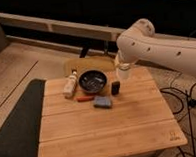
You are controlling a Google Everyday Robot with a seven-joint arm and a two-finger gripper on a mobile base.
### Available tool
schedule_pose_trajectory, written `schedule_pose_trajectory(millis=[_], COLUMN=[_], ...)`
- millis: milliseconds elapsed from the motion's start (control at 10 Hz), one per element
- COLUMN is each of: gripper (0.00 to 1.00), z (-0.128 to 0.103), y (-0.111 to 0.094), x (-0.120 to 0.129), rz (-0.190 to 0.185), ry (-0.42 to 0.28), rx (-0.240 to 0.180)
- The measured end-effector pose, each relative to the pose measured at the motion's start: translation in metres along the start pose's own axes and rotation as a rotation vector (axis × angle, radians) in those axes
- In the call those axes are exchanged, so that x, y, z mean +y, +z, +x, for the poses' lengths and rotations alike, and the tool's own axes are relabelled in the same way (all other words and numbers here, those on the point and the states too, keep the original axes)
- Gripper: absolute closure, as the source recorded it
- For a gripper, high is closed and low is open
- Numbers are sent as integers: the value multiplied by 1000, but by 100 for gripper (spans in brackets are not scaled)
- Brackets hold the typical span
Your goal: Place the ceramic cup over the eraser
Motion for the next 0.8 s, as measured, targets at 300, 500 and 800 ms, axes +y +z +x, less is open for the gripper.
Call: schedule_pose_trajectory(millis=[300,500,800], gripper=[100,100,100], z=[-10,-4,6], y=[14,25,38], x=[14,22,26], rz=[-51,-79,-99], ry=[-61,-81,-93], rx=[-68,-78,-72])
